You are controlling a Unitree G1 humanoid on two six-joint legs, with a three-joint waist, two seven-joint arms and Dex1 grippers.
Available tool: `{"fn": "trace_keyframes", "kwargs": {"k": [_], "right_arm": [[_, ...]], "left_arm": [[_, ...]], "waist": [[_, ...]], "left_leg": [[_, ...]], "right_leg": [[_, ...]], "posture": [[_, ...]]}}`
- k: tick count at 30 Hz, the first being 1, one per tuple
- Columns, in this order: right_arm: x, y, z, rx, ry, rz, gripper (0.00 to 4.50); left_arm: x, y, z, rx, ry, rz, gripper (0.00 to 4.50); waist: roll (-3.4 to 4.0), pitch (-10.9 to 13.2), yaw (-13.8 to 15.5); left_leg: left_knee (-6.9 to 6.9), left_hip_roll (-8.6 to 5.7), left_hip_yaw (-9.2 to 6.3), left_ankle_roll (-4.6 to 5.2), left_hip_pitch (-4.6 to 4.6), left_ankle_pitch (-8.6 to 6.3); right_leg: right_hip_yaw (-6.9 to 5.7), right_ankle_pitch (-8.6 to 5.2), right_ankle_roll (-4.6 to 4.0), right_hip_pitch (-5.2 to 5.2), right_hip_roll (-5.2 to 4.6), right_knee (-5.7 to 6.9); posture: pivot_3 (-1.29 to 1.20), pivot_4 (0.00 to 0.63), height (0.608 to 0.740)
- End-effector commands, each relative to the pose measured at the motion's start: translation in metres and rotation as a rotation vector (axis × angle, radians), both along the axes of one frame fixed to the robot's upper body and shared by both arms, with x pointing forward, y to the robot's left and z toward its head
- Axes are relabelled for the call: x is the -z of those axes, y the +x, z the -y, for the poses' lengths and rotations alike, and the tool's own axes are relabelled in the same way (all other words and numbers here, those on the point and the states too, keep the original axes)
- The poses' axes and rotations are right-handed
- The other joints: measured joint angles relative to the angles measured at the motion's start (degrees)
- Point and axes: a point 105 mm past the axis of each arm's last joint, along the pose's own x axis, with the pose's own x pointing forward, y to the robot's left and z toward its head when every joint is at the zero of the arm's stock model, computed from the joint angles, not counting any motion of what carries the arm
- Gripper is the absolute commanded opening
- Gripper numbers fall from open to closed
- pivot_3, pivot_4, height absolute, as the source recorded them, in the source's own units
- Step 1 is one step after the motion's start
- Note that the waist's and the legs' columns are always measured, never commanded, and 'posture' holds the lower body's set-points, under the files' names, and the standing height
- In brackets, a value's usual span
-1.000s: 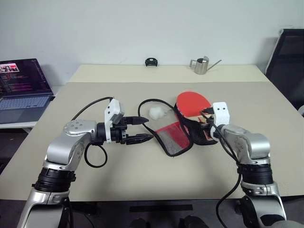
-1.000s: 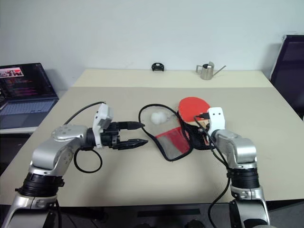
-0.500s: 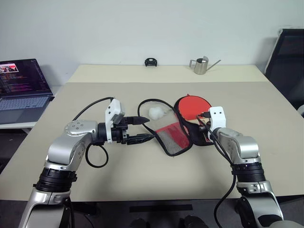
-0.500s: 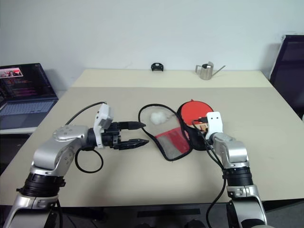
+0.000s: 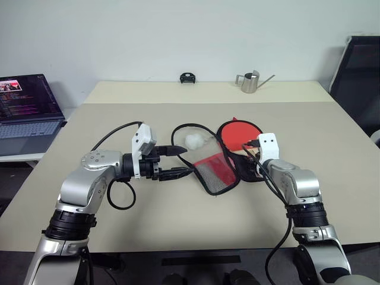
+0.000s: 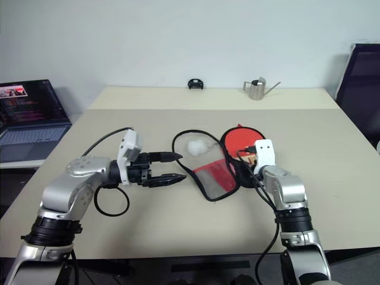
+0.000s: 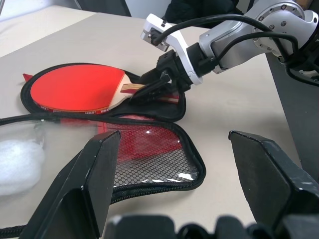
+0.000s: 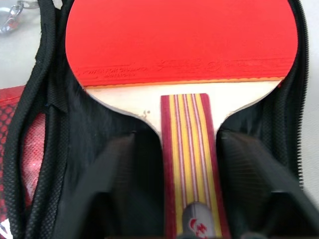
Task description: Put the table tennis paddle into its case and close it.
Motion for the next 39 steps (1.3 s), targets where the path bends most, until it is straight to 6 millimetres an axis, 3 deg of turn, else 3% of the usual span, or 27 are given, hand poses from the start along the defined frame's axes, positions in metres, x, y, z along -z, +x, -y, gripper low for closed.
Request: {"fn": "trace_keyframes", "kwargs": {"k": [1, 10, 18, 24, 27, 32, 39], "right_arm": [[-0.025, -0.003, -0.002, 0.005, 0.042, 0.074, 4.39], [-0.072, -0.040, -0.015, -0.201, 0.104, 0.217, 4.45], [-0.100, -0.060, 0.015, -0.374, 0.009, 0.314, 4.45], [-0.125, -0.079, 0.016, -0.590, -0.030, 0.358, 4.45], [-0.130, -0.092, 0.012, -0.716, -0.046, 0.343, 4.45], [-0.124, -0.109, 0.010, -0.849, -0.061, 0.270, 4.45], [-0.125, -0.108, 0.009, -0.859, -0.075, 0.276, 4.45]], "left_arm": [[-0.009, -0.002, 0.002, 0.008, -0.008, 0.048, 3.81], [-0.008, 0.009, -0.004, -0.084, -0.021, 0.074, 3.81], [0.004, 0.039, -0.026, -0.310, 0.015, 0.076, 3.81], [0.022, 0.057, -0.050, -0.477, 0.072, 0.030, 3.81], [0.035, 0.063, -0.061, -0.536, 0.116, 0.008, 3.81], [0.055, 0.066, -0.063, -0.548, 0.155, -0.050, 3.81], [0.070, 0.075, -0.050, -0.536, 0.159, -0.077, 3.81]], "waist": [[0.00, 0.00, 0.01], [0.00, 0.00, 0.07], [-0.02, 0.00, 0.17], [-0.02, 0.00, -0.02], [-0.03, 0.00, 0.11], [-0.06, 0.00, 0.24], [-0.07, -0.01, 0.34]], "left_leg": [[0.00, 0.00, 0.00, 0.00, 0.00, 0.00], [-0.01, 0.00, -0.03, 0.04, -0.02, -0.02], [0.02, -0.03, -0.03, 0.07, 0.01, -0.04], [0.00, 0.00, -0.03, 0.08, 0.02, -0.04], [0.00, 0.00, -0.04, 0.08, 0.02, -0.04], [0.02, -0.01, -0.06, 0.08, 0.00, -0.04], [0.04, -0.01, -0.07, 0.08, 0.01, -0.04]], "right_leg": [[0.00, 0.00, 0.00, 0.00, 0.00, 0.01], [-0.02, 0.00, 0.00, 0.00, 0.00, -0.02], [-0.04, 0.00, 0.00, 0.05, 0.00, -0.03], [-0.03, 0.00, 0.00, 0.05, 0.01, -0.05], [-0.04, 0.00, 0.00, 0.06, 0.01, -0.05], [-0.07, 0.00, 0.00, 0.09, -0.01, -0.11], [-0.08, 0.00, 0.00, 0.10, -0.02, -0.08]], "posture": [[0.00, 0.150, 0.740], [0.00, 0.150, 0.740], [0.00, 0.150, 0.740], [0.00, 0.150, 0.740], [0.00, 0.150, 0.740], [0.00, 0.150, 0.740], [0.00, 0.150, 0.740]]}}
